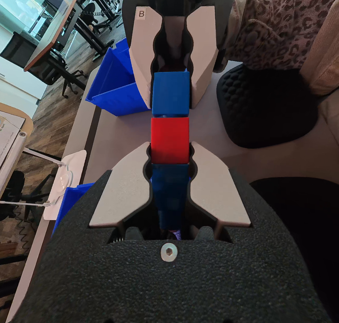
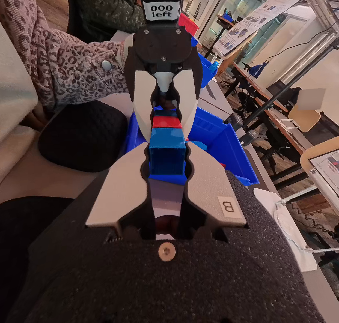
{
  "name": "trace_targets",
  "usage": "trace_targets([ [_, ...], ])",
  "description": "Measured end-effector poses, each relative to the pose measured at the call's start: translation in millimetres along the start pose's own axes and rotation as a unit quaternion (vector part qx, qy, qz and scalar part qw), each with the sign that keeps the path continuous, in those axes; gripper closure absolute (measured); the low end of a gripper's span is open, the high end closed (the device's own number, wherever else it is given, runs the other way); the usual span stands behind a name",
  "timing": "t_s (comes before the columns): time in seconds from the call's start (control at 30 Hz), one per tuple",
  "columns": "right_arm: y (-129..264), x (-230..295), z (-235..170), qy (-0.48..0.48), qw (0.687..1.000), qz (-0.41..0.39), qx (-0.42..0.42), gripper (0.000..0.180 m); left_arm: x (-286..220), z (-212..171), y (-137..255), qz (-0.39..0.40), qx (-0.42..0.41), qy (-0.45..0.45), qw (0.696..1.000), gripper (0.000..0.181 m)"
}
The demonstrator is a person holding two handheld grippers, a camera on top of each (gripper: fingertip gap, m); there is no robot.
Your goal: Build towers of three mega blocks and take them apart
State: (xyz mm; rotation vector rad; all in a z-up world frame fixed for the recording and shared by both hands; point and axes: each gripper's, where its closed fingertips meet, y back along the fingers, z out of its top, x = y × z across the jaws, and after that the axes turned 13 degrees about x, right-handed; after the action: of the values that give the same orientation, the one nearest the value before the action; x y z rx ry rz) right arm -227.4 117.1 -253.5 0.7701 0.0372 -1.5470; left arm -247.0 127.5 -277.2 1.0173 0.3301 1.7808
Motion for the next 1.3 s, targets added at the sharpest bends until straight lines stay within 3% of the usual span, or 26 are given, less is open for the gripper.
trace_targets([
  [0.07, 11.7, -7.7, -4.1, -0.008, 1.0, -0.018, 0.0, 0.145, 11.7, -21.0, 0.3, 0.036, 0.055, 0.006, 0.998, 0.144],
  [0.13, 49.6, -29.2, -2.2, -0.045, 0.995, -0.065, -0.057, 0.145, 29.9, -52.9, 10.3, 0.087, 0.101, 0.032, 0.991, 0.144],
  [0.2, 104.3, -65.7, -2.8, -0.098, 0.97, -0.175, -0.137, 0.144, 43.1, -38.6, 28.5, 0.117, -0.006, 0.077, 0.99, 0.144],
  [0.27, 157.4, -99.6, -24.4, -0.168, 0.925, -0.298, -0.168, 0.144, 57.8, -18.2, 48.3, 0.166, -0.119, 0.108, 0.973, 0.144],
  [0.37, 202.4, -132.4, -94.1, -0.274, 0.843, -0.459, -0.06, 0.144, 68.1, -12.5, 50.3, 0.213, -0.18, 0.123, 0.952, 0.144],
  [0.43, 206.8, -138.9, -150.0, -0.366, 0.786, -0.495, 0.052, 0.144, 68.0, -15.1, 41.6, 0.222, -0.177, 0.125, 0.951, 0.144],
  [0.57, 192.9, -130.4, -225.6, -0.482, 0.698, -0.489, 0.202, 0.145, 64.7, -19.0, 31.4, 0.223, -0.151, 0.124, 0.955, 0.144],
  [0.8, 172.9, -100.1, -299.7, -0.536, 0.624, -0.429, 0.373, 0.144, 58.2, -20.8, 26.6, 0.208, -0.15, 0.12, 0.959, 0.145],
  [1.3, 164.4, -87.8, -320.1, -0.557, 0.61, -0.398, 0.399, 0.144, 54.6, -21.4, 26.2, 0.196, -0.156, 0.126, 0.96, 0.144],
])
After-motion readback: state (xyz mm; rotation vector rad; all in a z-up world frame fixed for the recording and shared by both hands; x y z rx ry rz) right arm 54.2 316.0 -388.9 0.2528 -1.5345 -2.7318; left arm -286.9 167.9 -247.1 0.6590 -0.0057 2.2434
